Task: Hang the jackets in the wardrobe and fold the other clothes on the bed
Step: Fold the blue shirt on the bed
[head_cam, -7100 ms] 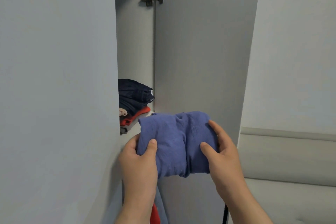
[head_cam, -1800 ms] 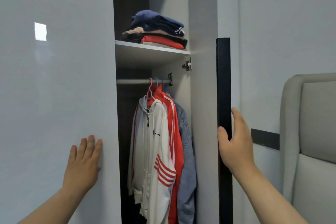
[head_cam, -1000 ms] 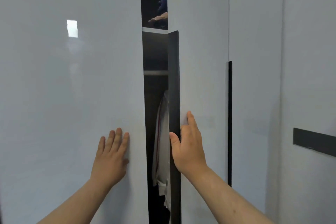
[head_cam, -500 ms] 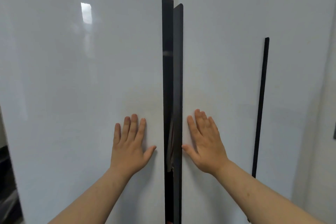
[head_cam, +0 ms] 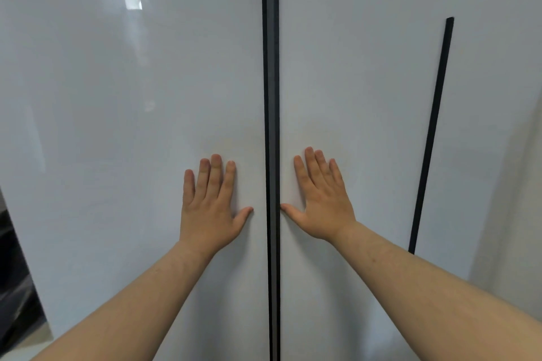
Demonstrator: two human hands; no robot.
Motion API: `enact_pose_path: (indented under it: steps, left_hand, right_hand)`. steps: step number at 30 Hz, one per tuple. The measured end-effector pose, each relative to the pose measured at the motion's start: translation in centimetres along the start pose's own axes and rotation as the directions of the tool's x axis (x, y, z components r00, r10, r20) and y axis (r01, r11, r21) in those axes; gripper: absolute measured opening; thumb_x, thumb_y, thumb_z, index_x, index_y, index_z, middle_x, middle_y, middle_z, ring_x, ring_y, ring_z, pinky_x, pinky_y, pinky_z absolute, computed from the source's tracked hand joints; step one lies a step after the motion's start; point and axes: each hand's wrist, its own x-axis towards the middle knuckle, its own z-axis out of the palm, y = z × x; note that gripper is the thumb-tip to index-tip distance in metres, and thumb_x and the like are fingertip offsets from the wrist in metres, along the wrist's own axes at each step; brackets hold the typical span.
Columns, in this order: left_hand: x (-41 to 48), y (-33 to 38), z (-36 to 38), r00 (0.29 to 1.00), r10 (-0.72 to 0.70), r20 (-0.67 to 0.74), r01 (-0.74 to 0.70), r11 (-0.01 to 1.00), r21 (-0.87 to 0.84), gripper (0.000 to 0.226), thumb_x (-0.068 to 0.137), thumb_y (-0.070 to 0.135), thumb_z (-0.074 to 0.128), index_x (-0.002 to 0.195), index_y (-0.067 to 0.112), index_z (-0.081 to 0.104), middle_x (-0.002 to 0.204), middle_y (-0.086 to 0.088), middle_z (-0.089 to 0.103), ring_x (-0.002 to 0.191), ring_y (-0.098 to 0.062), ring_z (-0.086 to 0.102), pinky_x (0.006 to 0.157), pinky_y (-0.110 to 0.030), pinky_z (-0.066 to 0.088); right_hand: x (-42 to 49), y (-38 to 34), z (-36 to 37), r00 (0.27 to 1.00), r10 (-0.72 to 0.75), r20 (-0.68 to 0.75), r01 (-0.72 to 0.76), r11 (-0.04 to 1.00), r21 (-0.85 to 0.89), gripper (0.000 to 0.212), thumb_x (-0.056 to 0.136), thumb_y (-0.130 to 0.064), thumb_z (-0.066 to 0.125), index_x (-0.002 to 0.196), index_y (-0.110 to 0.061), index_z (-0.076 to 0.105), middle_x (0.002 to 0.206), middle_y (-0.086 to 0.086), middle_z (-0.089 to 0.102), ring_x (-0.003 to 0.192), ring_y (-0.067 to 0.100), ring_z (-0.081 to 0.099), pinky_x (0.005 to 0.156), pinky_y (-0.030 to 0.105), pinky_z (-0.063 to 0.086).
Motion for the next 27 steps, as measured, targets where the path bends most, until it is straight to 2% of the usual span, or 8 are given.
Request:
enact_pose_path:
  steps: [4,9,15,19,27]
  left_hand:
    - [0.0,0.0,0.0,1.0,0.002,-0.019,-0.002,1.0,0.01,0.103,0.078,0.064,0.051,0.157,0.011,0.01,0.164,-0.014,0.0,0.151,-0.03,-0.005,0.12,-0.048,-0.01]
    - [-0.2,0.1,0.0,1.0,-0.011,-0.028,0.012,1.0,0.012,0.11,0.077,0.06,0.067,0.157,0.011,0.01,0.164,-0.015,0.0,0.151,-0.03,-0.005,0.12,-0.047,-0.012]
    - [-0.3,0.5,0.1,1.0,-0.024,-0.008,0.024,1.0,0.002,0.105,0.079,0.06,0.059,0.157,0.011,0.009,0.164,-0.015,-0.002,0.151,-0.03,-0.006,0.12,-0.047,-0.013]
    - [-0.4,0.6,0.1,1.0,-0.028,-0.007,0.028,0.999,-0.026,0.109,0.077,0.055,0.069,0.156,0.01,0.011,0.164,-0.015,0.0,0.151,-0.03,-0.006,0.12,-0.048,-0.011]
    - [-0.5,1.1,-0.8,0.998,-0.041,0.047,0.044,0.997,-0.058,0.105,0.079,0.051,0.067,0.156,0.01,0.006,0.162,-0.016,-0.001,0.151,-0.032,-0.001,0.121,-0.048,-0.01]
  right_hand:
    - [0.2,-0.5,1.0,0.999,0.048,0.023,-0.048,0.999,0.01,0.093,0.09,-0.067,0.028,0.152,-0.024,-0.026,0.16,0.003,-0.029,0.149,0.021,-0.024,0.121,0.046,-0.01]
    - [0.1,-1.0,1.7,0.996,0.078,0.029,-0.079,0.996,0.03,0.093,0.09,-0.065,0.029,0.151,-0.024,-0.029,0.16,0.003,-0.031,0.148,0.021,-0.027,0.121,0.044,-0.014]
    - [-0.3,-1.0,2.6,0.995,0.09,0.05,-0.091,0.996,0.025,0.094,0.09,-0.064,0.03,0.15,-0.023,-0.03,0.16,0.004,-0.031,0.148,0.02,-0.028,0.12,0.042,-0.015]
    - [-0.1,-1.1,3.0,0.993,0.101,0.069,-0.103,0.994,0.024,0.093,0.091,-0.062,0.03,0.149,-0.023,-0.032,0.158,0.002,-0.035,0.146,0.019,-0.031,0.12,0.041,-0.017]
    - [-0.3,-1.4,2.8,0.987,0.118,0.109,-0.123,0.992,0.033,0.092,0.092,-0.059,0.028,0.146,-0.024,-0.037,0.154,0.001,-0.043,0.143,0.018,-0.037,0.118,0.039,-0.021]
